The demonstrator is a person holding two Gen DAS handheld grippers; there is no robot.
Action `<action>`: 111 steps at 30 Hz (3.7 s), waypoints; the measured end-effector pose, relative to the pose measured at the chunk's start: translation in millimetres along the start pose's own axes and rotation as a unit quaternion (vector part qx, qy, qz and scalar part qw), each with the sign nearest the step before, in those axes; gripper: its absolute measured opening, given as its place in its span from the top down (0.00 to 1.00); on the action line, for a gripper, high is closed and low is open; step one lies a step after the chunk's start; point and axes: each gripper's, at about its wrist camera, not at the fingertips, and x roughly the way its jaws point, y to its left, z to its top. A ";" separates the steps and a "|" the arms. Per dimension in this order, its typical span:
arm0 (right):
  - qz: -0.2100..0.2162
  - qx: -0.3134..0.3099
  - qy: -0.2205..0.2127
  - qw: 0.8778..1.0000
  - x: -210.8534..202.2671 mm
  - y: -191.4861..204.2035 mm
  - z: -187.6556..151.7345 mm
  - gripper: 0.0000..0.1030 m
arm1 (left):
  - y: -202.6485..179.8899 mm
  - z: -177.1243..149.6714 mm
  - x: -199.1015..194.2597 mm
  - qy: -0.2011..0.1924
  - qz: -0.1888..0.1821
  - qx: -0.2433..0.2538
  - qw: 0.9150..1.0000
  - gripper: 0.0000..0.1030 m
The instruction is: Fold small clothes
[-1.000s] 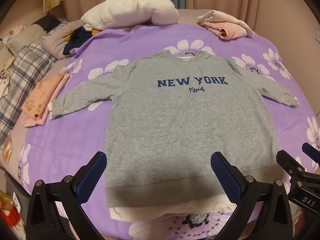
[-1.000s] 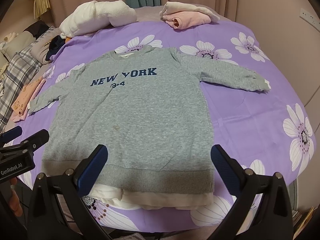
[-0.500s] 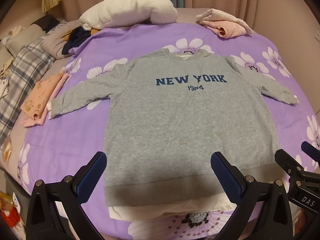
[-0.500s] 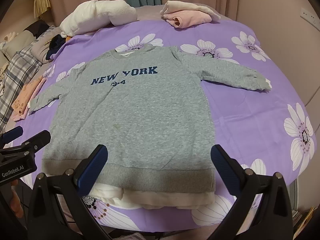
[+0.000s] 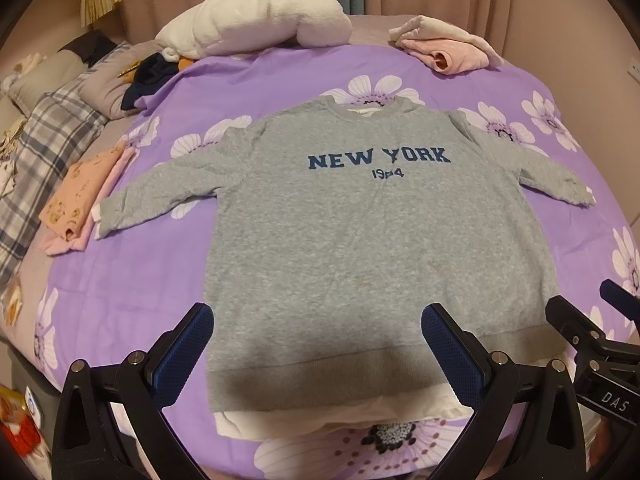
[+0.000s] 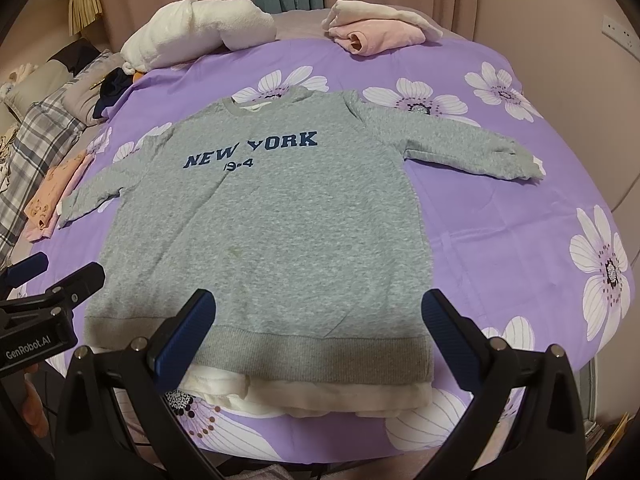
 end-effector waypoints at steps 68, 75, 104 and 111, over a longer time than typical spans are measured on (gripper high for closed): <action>0.165 0.432 -0.111 0.880 121.5 -278.1 48.1 0.01 | 21.7 73.8 85.7 -0.001 -0.242 -0.136 0.961 0.00; 0.173 0.471 -0.145 0.852 155.6 -308.0 87.1 0.08 | 25.0 87.7 112.4 0.019 -0.222 -0.155 0.963 0.00; 0.039 0.099 -0.115 0.988 100.5 -84.9 244.5 0.87 | 83.5 66.2 116.4 0.032 -0.195 -0.182 0.963 0.00; 0.005 -0.064 -0.080 0.995 156.8 47.3 230.3 0.87 | 111.4 45.1 118.4 0.036 -0.189 -0.201 0.960 0.00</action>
